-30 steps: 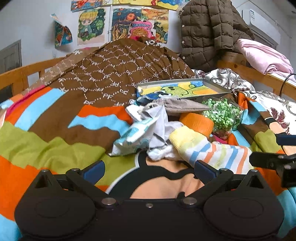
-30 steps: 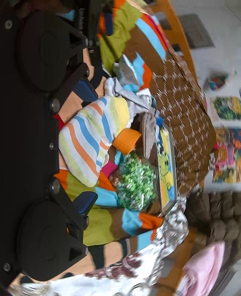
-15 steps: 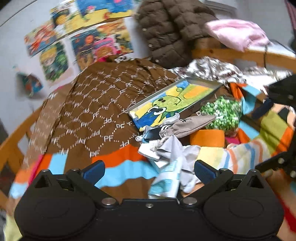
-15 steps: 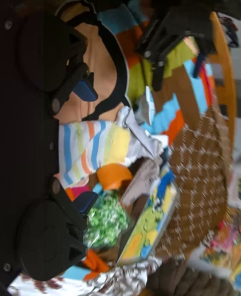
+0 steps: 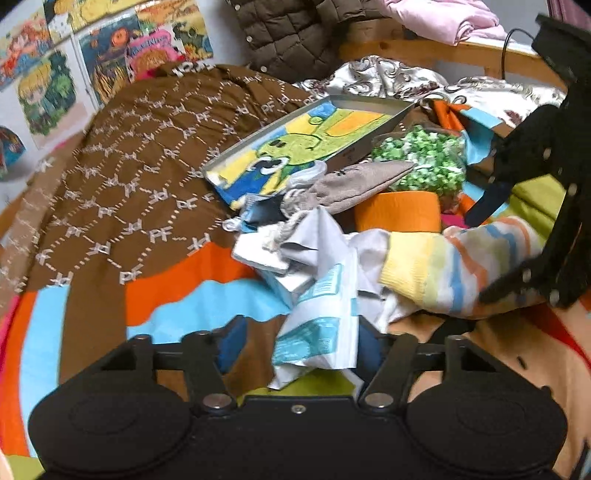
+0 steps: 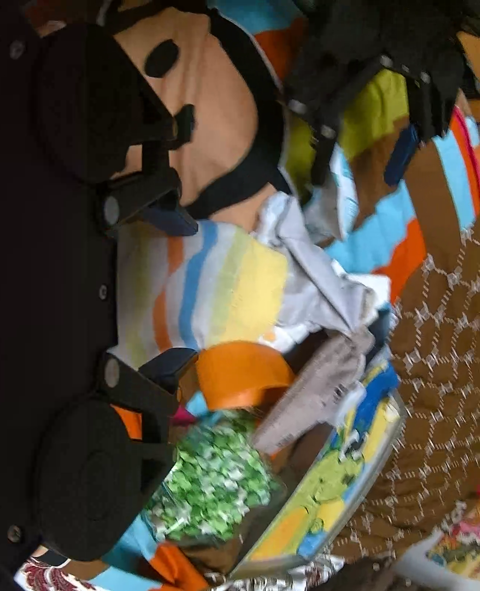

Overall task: Organize soft objects
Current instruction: 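Grasp the white-blue cloth with the left gripper while the right grasps the striped towel, then carry the cloth and striped towel into the metal tray and open both grippers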

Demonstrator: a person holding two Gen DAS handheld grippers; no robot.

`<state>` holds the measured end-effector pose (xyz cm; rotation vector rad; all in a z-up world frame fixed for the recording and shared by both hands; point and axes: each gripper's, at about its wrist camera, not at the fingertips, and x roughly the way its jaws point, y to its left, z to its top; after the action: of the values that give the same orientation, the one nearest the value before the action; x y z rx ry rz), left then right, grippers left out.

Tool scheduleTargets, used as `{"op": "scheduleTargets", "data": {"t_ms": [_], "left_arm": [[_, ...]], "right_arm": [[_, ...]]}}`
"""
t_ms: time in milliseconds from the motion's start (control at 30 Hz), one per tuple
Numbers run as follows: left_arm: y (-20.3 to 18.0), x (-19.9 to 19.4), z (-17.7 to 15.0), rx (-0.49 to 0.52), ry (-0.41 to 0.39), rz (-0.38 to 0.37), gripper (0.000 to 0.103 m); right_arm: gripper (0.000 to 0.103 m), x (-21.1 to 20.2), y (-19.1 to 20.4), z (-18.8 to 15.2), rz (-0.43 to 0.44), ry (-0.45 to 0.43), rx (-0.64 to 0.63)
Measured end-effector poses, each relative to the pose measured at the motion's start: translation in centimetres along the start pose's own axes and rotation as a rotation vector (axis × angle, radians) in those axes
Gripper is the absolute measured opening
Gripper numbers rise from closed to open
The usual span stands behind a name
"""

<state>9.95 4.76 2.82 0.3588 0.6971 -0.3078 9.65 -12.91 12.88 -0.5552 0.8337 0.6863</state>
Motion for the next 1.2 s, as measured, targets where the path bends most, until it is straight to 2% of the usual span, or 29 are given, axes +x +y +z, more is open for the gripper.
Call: {"op": "scheduleTargets", "data": {"t_ms": [33,100,133,200,267,333,500,567,633,700,867,1000,1200], "left_arm": [[-0.1,0.0,0.1,0.005,0.005,-0.008,0.050],[-0.5,0.2,0.2,0.022,0.015,-0.018,0.032],[-0.7,0.2,0.3,0.025,0.022,-0.021,0.029],[-0.9,0.2,0.5,0.017,0.027,-0.034,0.022],[-1.2,0.2,0.7,0.026,0.032,-0.026,0.020],[-1.4,0.1,0.9,0.024,0.036,-0.024,0.019],[-1.5,-0.4,1.5,-0.016,0.057,-0.039,0.015],[-1.5,-0.9,1.8,-0.034,0.061,-0.048,0.014],[-1.2,-1.5,2.2,-0.065,0.064,-0.067,0.014],[-0.7,-1.9,2.7,-0.106,0.072,-0.088,0.011],[0.8,-3.7,4.1,-0.199,0.062,-0.146,0.011],[2.0,-4.5,5.3,-0.255,0.029,-0.156,0.011],[3.6,-3.6,8.4,-0.326,-0.036,-0.158,0.011]], "right_arm": [[0.069,0.1,0.1,0.0,0.014,0.006,-0.009],[0.070,0.5,0.6,-0.1,0.011,0.009,-0.043],[0.069,1.1,0.9,0.0,-0.001,0.018,-0.064],[0.059,1.9,1.6,-0.1,-0.019,0.033,-0.091],[0.036,2.5,2.1,-0.1,-0.016,0.044,-0.090],[0.026,3.2,2.2,-0.2,-0.018,0.062,-0.087],[0.018,3.8,1.7,-1.0,0.004,0.059,-0.045],[0.008,3.7,1.6,-1.3,0.021,0.041,-0.044],[0.003,3.2,1.8,-1.5,0.023,0.007,-0.045],[0.001,2.1,1.9,-1.6,0.028,-0.023,-0.039],[0.000,-1.0,1.7,-1.2,0.039,-0.081,-0.005],[0.000,-4.3,0.6,-0.5,0.025,-0.169,0.022],[0.000,-7.5,-2.8,1.9,0.004,-0.269,0.089]]}}
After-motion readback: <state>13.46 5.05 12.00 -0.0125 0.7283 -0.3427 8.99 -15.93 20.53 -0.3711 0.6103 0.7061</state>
